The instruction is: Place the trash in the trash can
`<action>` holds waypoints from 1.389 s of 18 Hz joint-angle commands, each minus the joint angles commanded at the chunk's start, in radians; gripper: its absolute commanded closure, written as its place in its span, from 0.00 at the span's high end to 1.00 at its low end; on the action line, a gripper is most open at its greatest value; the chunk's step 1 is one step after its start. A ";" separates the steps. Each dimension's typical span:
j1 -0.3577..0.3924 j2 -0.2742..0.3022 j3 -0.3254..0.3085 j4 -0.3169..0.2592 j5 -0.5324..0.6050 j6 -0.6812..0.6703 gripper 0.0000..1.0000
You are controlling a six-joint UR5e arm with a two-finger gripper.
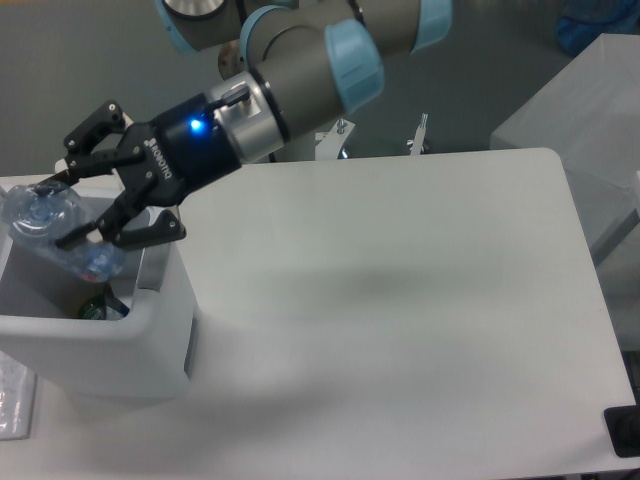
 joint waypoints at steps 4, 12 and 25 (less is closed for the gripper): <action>0.012 0.003 0.017 -0.003 0.002 -0.002 1.00; 0.081 0.000 0.172 -0.012 0.496 -0.009 1.00; 0.209 -0.002 0.120 -0.213 0.938 0.248 1.00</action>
